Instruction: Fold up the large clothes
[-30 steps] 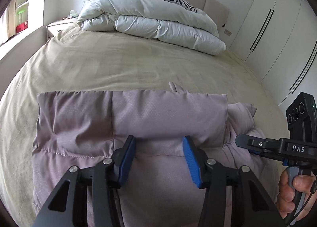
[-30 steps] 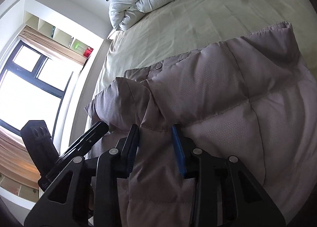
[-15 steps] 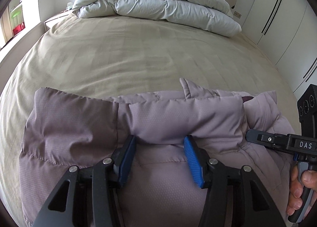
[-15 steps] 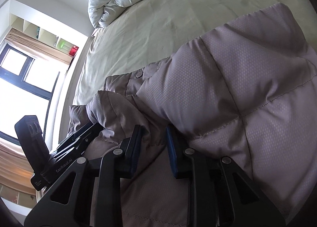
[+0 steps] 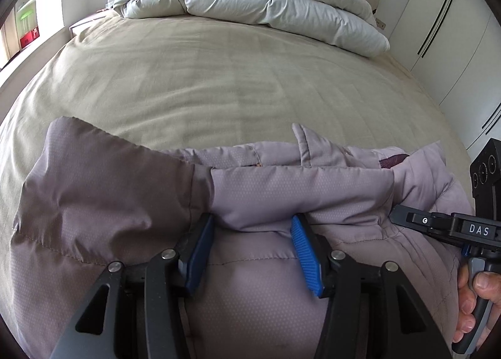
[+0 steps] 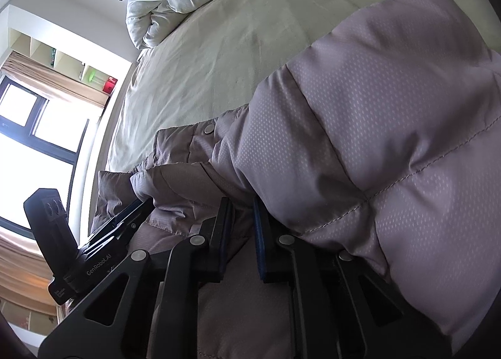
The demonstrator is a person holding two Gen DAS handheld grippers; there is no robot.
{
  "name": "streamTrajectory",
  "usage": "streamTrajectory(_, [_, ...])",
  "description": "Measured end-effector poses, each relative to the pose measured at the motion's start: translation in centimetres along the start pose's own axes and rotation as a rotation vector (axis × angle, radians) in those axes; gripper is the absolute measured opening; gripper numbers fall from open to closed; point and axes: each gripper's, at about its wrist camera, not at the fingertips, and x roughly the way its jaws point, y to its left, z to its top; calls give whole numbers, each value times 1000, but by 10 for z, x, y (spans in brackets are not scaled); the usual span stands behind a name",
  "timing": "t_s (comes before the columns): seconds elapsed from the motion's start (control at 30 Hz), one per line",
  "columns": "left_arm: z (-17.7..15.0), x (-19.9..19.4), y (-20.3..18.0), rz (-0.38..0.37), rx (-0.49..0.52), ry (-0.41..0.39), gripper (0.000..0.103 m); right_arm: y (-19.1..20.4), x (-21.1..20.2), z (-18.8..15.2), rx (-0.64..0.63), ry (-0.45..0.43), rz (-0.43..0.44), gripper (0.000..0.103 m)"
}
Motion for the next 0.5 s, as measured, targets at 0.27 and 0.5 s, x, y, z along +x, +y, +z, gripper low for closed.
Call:
streamTrajectory(0.27, [2, -8, 4, -31, -28, 11, 56, 4, 1, -1, -10, -31, 2, 9])
streamTrajectory(0.5, [-22, -91, -9, -92, 23, -42, 56, 18, -64, -26, -60, -54, 120, 17])
